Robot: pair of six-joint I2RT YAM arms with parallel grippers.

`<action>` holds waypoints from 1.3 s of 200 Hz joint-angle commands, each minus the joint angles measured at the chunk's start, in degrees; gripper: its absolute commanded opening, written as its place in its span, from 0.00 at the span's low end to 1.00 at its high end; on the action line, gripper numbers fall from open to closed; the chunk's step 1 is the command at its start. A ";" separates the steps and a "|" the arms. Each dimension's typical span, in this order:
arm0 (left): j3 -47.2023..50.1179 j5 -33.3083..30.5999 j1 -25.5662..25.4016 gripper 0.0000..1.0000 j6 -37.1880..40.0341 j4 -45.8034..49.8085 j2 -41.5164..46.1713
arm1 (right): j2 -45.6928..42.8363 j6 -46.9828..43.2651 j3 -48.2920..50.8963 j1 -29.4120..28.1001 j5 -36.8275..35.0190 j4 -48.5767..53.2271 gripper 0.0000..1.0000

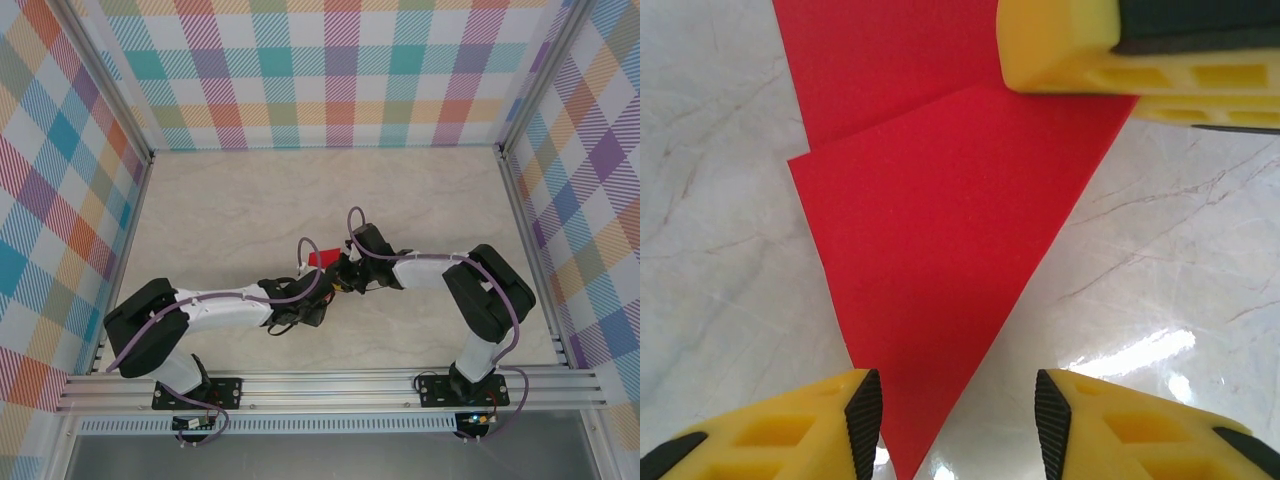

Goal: Fold a paper plane with a square sheet of paper (pick it up from the middle)
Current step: Fourth fold the wing at the center of the table.

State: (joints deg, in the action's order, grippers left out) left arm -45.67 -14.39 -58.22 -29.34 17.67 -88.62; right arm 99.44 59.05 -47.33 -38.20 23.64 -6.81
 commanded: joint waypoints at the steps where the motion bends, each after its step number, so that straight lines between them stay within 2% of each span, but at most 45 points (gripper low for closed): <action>1: -1.86 -4.99 -1.49 0.45 -1.79 -0.47 -1.10 | 0.57 -1.78 -1.36 0.40 1.66 1.25 0.16; 56: -3.07 -9.38 -3.56 0.37 -3.22 0.90 -3.79 | 0.63 -2.05 -1.32 0.57 1.98 1.45 0.16; 91: -3.39 -11.89 -4.54 0.35 -4.14 1.74 -4.71 | 0.23 -2.17 -1.27 0.67 1.85 1.79 0.16; 146: -3.28 -13.00 -4.89 0.25 -4.82 1.89 -5.14 | 0.24 -2.54 -1.43 0.82 1.76 2.34 0.16; 197: -3.12 -13.64 -4.89 0.25 -5.08 2.19 -5.69 | 0.32 -2.54 -1.36 0.93 1.67 2.43 0.15; 260: -2.90 -13.78 -4.96 0.27 -5.02 2.19 -6.02 | 0.92 -2.22 -1.80 0.93 2.45 1.73 0.08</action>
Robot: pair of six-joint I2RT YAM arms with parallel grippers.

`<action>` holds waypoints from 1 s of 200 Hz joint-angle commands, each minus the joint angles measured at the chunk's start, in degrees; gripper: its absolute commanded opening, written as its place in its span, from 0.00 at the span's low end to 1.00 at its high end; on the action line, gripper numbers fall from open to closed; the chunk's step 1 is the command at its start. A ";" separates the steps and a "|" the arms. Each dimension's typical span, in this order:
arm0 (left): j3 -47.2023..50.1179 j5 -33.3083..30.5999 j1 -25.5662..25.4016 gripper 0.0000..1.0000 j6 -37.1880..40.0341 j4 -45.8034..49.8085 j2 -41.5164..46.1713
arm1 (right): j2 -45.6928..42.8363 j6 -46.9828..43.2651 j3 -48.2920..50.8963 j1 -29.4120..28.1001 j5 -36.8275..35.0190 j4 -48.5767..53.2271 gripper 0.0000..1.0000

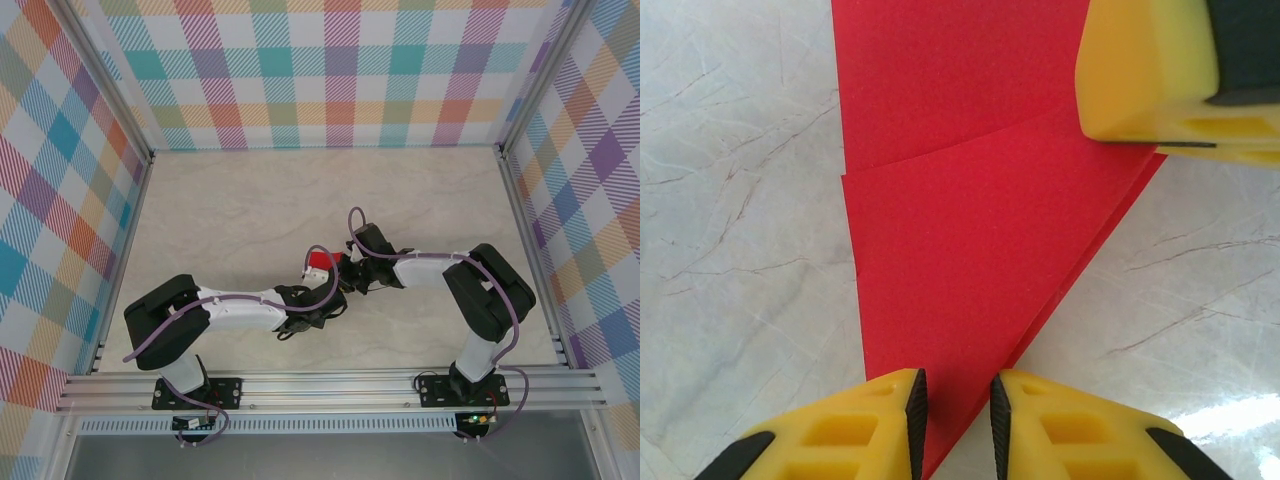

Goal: Fold a paper plane with a square sheet of paper (pick it up from the middle)
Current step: Fourth fold the wing at the center of the table.

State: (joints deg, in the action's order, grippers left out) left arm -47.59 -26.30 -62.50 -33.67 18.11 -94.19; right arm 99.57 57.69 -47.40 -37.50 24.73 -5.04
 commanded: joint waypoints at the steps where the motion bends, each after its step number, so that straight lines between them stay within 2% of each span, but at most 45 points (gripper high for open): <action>1: -0.99 -1.89 -0.68 0.27 -0.69 1.75 -0.41 | 0.79 -0.84 -1.73 0.23 1.37 -0.09 0.08; 77: -0.66 -3.08 -0.69 0.35 -0.09 2.11 0.06 | 0.63 -0.57 -2.44 0.29 1.66 -0.02 0.07; 175: -1.10 -4.63 -0.69 0.15 -0.10 3.00 -0.66 | 0.87 -1.04 -2.52 0.23 1.50 0.83 0.07; 200: -1.11 -4.88 -0.69 0.13 -0.19 3.19 -0.55 | 0.76 -1.09 -2.35 0.23 1.48 1.05 0.08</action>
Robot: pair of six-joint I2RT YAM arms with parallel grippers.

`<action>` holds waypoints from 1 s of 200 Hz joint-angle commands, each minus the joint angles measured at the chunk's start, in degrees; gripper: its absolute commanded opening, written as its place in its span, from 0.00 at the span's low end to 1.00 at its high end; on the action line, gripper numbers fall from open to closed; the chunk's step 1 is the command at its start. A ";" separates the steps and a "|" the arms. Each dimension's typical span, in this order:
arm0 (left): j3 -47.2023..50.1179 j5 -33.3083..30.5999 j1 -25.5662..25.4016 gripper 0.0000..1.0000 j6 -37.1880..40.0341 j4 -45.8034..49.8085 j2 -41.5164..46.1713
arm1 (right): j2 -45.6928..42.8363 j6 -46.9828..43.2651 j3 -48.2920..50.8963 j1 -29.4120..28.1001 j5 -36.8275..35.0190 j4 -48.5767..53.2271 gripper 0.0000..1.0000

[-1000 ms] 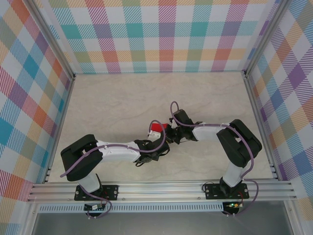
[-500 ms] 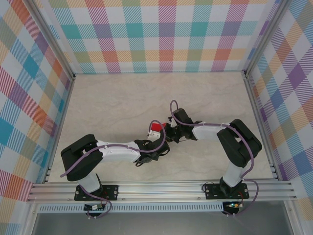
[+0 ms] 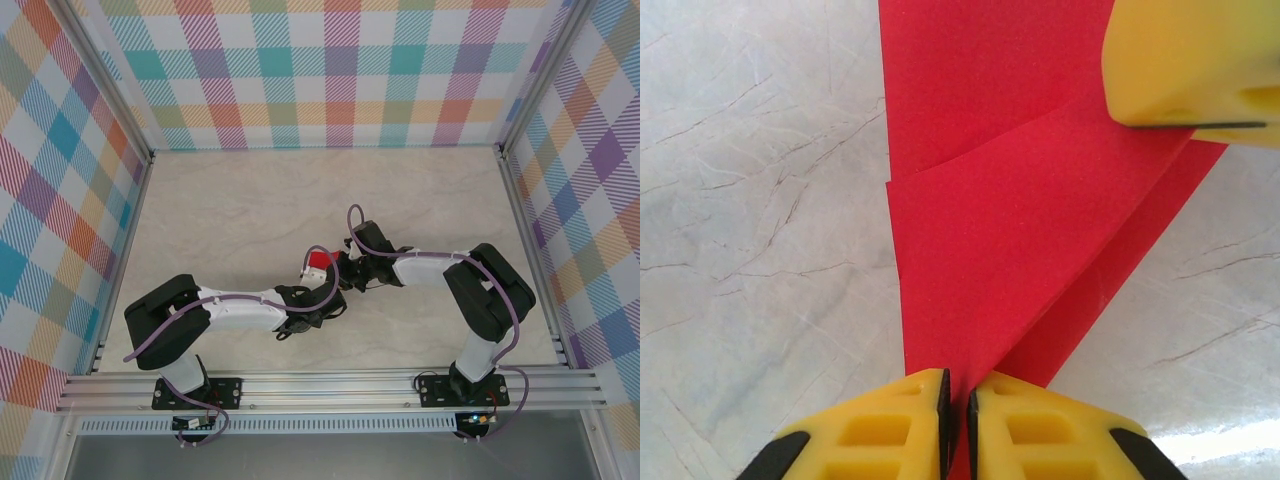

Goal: Fold a paper plane with a square sheet of paper (pick it up from the middle)
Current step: Fourth fold the wing at the center of the table.

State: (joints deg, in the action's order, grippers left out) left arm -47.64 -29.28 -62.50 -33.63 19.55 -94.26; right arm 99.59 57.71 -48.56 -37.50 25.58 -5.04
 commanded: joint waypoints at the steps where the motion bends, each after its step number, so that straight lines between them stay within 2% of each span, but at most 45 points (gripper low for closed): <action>1: -1.10 -1.91 -0.69 0.13 -0.22 1.73 -0.49 | 0.71 -1.11 -1.19 0.23 0.66 1.02 0.08; 19: -1.32 -1.64 -0.65 0.15 -0.30 1.83 -0.32 | 0.75 -1.11 -1.12 0.23 0.72 1.03 0.08; 36: -1.31 -1.42 -0.69 0.24 -0.47 1.72 0.24 | 0.90 -1.12 -1.26 0.25 0.84 0.97 0.08; 57: -1.39 -1.20 -0.69 0.25 -0.37 1.20 1.10 | 1.11 -1.17 -1.37 0.22 1.00 0.92 0.08; 96: -1.32 -1.57 -0.69 0.19 -0.38 1.29 0.80 | 1.24 -1.36 -1.39 0.23 1.00 0.98 0.08; 123: -1.15 -1.65 -0.69 0.18 -0.73 1.29 0.80 | 1.44 -1.34 -1.45 0.28 1.13 0.96 0.08; 149: -1.26 -1.68 -0.69 0.25 -0.66 1.24 1.21 | 1.51 -1.42 -1.45 0.28 1.22 0.90 0.08; 200: -1.41 -1.46 -0.69 0.25 0.03 0.47 1.59 | 1.56 -1.38 -1.46 0.27 1.14 0.97 0.08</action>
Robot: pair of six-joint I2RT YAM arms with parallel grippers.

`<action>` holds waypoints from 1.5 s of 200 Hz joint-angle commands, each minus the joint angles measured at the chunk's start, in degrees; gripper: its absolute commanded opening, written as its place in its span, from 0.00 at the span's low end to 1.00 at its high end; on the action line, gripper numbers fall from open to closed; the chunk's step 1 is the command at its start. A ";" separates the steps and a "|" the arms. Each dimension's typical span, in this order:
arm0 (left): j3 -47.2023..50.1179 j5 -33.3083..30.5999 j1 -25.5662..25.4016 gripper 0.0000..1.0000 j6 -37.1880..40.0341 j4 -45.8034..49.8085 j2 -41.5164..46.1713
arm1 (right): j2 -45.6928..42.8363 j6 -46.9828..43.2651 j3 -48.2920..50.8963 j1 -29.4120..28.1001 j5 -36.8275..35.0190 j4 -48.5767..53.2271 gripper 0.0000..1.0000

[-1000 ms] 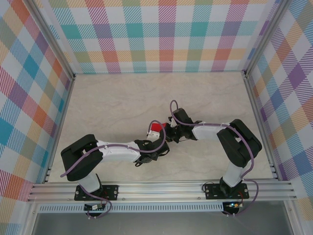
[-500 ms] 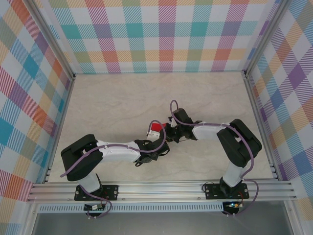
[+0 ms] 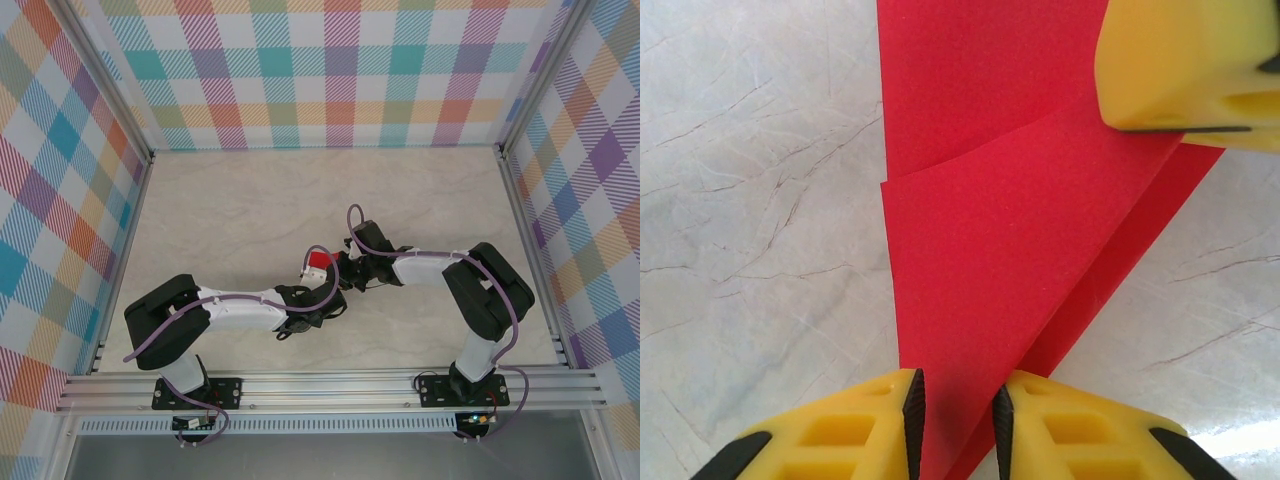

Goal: Fold a paper plane with a square sheet of paper (pick it up from the middle)
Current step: Fourth fold the wing at the center of the table.

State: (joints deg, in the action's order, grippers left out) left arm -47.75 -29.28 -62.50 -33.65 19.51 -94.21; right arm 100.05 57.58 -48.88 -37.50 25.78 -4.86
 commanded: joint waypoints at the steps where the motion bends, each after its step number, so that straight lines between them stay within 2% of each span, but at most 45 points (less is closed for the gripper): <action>1: -1.30 -1.47 -0.69 0.25 0.06 0.52 1.52 | 1.06 -1.25 -1.13 0.25 0.94 0.81 0.08; 27: -1.36 -1.66 -0.69 0.24 -0.20 0.98 0.78 | 1.15 -1.38 -1.22 0.23 0.85 0.82 0.08; 95: -0.52 -0.90 -0.69 0.28 0.25 -0.75 2.70 | 1.02 -1.33 -0.95 0.24 0.64 0.89 0.08; 161: -0.88 -1.10 -0.72 0.18 -0.27 0.61 0.66 | 0.86 -1.51 -1.04 0.23 0.42 1.24 0.08; 228: 0.74 0.27 0.02 0.00 -1.14 -1.16 1.83 | 0.24 -2.04 -1.38 0.27 0.37 1.75 0.11; 254: 3.53 3.76 1.77 0.00 -0.45 -5.57 5.06 | -1.26 -3.88 -2.33 0.41 -0.60 4.54 0.14; 300: 9.84 17.63 6.89 0.00 2.01 -15.57 12.35 | -7.98 -7.75 -1.61 2.03 -3.24 9.69 0.34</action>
State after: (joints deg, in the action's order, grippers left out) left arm -40.91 -20.47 -58.52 -32.97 10.92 -85.76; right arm 97.21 53.60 -49.78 -36.47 24.43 1.02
